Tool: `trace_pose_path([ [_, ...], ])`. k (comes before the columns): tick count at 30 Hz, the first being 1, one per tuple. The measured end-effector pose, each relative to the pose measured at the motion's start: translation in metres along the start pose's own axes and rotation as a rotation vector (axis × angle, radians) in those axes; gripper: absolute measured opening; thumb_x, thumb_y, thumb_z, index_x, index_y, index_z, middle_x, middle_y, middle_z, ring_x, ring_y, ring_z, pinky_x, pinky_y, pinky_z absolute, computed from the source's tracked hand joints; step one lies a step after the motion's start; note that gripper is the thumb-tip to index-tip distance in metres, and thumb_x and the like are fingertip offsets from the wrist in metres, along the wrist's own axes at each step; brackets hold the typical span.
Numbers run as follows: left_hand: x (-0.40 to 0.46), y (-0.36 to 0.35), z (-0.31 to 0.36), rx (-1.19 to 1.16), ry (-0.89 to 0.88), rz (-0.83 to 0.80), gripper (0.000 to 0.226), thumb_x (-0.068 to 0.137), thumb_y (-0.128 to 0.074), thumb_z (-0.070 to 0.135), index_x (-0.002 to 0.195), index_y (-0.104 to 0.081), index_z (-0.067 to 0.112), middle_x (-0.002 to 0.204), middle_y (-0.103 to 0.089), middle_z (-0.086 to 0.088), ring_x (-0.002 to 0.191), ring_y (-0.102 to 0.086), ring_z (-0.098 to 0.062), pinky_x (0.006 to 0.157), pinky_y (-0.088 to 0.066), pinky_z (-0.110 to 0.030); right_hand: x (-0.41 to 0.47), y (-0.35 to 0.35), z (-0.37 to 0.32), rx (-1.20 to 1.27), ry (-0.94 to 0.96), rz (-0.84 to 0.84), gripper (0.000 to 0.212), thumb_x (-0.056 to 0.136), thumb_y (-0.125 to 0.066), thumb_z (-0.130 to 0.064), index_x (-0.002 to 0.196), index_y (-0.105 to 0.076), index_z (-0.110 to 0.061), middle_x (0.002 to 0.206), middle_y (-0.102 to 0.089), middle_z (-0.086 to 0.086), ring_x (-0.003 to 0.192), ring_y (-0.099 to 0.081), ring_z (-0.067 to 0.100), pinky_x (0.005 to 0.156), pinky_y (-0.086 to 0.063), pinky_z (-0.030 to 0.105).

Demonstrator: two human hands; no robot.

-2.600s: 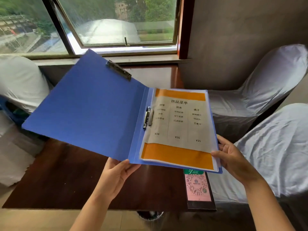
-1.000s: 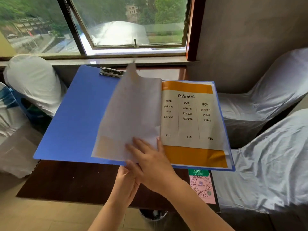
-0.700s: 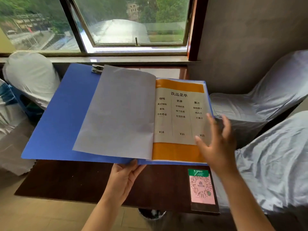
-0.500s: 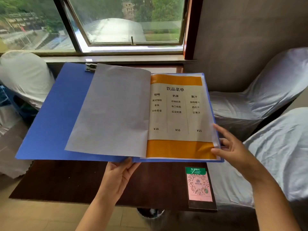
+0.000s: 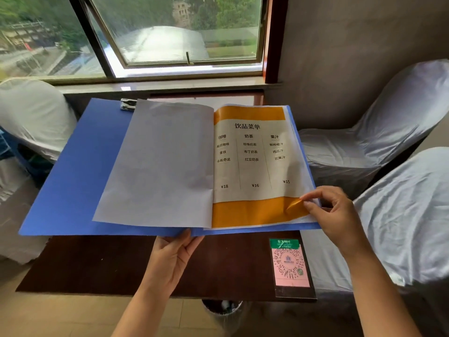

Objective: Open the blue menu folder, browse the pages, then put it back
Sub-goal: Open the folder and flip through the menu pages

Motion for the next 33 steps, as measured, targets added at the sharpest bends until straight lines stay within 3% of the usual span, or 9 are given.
trace_pose_path([
  [4, -0.002, 0.006, 0.002, -0.001, -0.022, 0.011, 0.04, 0.07, -0.055, -0.006, 0.105, -0.059, 0.015, 0.094, -0.075, -0.007, 0.093, -0.07, -0.026, 0.065, -0.06, -0.032, -0.002, -0.003, -0.018, -0.153, 0.081, 0.106, 0.011, 0.078, -0.07, -0.008, 0.082, -0.067, -0.016, 0.116, -0.047, 0.013, 0.11, -0.046, 0.03, 0.079, -0.05, 0.034],
  [8, -0.005, 0.009, 0.005, 0.026, -0.049, 0.017, 0.035, 0.071, -0.055, -0.005, 0.099, -0.061, 0.014, 0.09, -0.075, -0.008, 0.09, -0.071, -0.025, 0.066, -0.059, -0.031, -0.007, -0.003, -0.044, 0.028, 0.135, 0.112, 0.007, 0.084, -0.06, -0.02, 0.086, -0.06, -0.026, 0.106, -0.06, 0.001, 0.095, -0.059, 0.022, 0.068, -0.053, 0.015],
  [11, -0.008, 0.01, 0.006, 0.021, -0.056, 0.017, 0.033, 0.07, -0.055, -0.005, 0.097, -0.06, 0.013, 0.085, -0.075, -0.007, 0.087, -0.072, -0.024, 0.065, -0.059, -0.03, -0.008, -0.012, -0.05, 0.566, -0.082, 0.041, 0.018, 0.09, -0.046, -0.037, 0.106, -0.054, -0.036, 0.092, -0.073, -0.011, 0.088, -0.069, 0.018, 0.065, -0.059, 0.027],
  [14, -0.009, 0.012, 0.005, -0.001, -0.049, 0.032, 0.035, 0.069, -0.055, -0.005, 0.099, -0.058, 0.013, 0.083, -0.075, -0.006, 0.085, -0.072, -0.023, 0.063, -0.059, -0.031, -0.006, -0.036, -0.051, 1.09, -0.39, -0.075, 0.034, 0.098, -0.033, -0.037, 0.126, -0.048, -0.027, 0.095, -0.076, 0.007, 0.091, -0.07, 0.02, 0.068, -0.06, 0.035],
  [18, -0.009, 0.01, 0.003, -0.019, -0.044, 0.046, 0.038, 0.069, -0.054, -0.006, 0.102, -0.058, 0.013, 0.089, -0.075, -0.007, 0.086, -0.072, -0.024, 0.062, -0.06, -0.032, -0.001, -0.058, -0.063, 0.762, -0.318, -0.043, 0.024, 0.096, -0.039, -0.005, 0.113, -0.056, -0.007, 0.097, -0.066, 0.009, 0.064, -0.063, -0.012, 0.09, -0.052, 0.03],
  [21, -0.009, 0.006, 0.002, -0.019, -0.036, 0.038, 0.04, 0.069, -0.055, -0.006, 0.104, -0.059, 0.013, 0.095, -0.075, -0.009, 0.091, -0.071, -0.026, 0.062, -0.06, -0.032, 0.002, -0.084, -0.092, 0.683, -0.244, -0.26, 0.029, 0.099, -0.033, -0.025, 0.121, -0.052, -0.031, 0.128, -0.055, 0.006, 0.101, -0.061, 0.005, 0.089, -0.05, 0.031],
  [24, -0.009, 0.001, 0.001, -0.004, -0.049, 0.015, 0.043, 0.069, -0.055, -0.006, 0.107, -0.058, 0.013, 0.097, -0.075, -0.008, 0.093, -0.07, -0.026, 0.064, -0.059, -0.031, 0.0, -0.108, -0.112, 0.41, -0.032, -0.331, 0.035, 0.1, -0.032, -0.029, 0.133, -0.038, -0.04, 0.147, -0.032, -0.001, 0.134, -0.03, 0.018, 0.107, -0.033, 0.038],
  [28, -0.009, -0.007, 0.001, 0.044, -0.064, -0.023, 0.043, 0.071, -0.053, -0.005, 0.11, -0.059, 0.013, 0.097, -0.075, -0.01, 0.09, -0.071, -0.024, 0.067, -0.059, -0.03, -0.022, -0.141, -0.122, 0.059, 0.245, -0.38, 0.044, 0.097, -0.028, -0.041, 0.14, -0.017, -0.046, 0.157, 0.0, -0.011, 0.141, 0.009, 0.008, 0.112, 0.002, 0.039],
  [33, -0.013, -0.014, 0.0, 0.145, -0.053, -0.104, 0.038, 0.074, -0.066, 0.011, 0.112, -0.062, 0.009, 0.097, -0.072, -0.017, 0.085, -0.071, -0.022, 0.064, -0.06, -0.029, -0.043, -0.174, -0.13, -0.161, 0.388, -0.481, 0.046, 0.097, -0.03, -0.038, 0.141, -0.019, -0.039, 0.157, -0.004, -0.008, 0.141, 0.011, 0.009, 0.109, 0.012, 0.043],
])
Point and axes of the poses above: each hand's wrist, its own x-axis towards the middle knuckle, its own y-axis out of the back of the hand, z = x × y, the point moved 4 cm from there along x, towards the middle knuckle
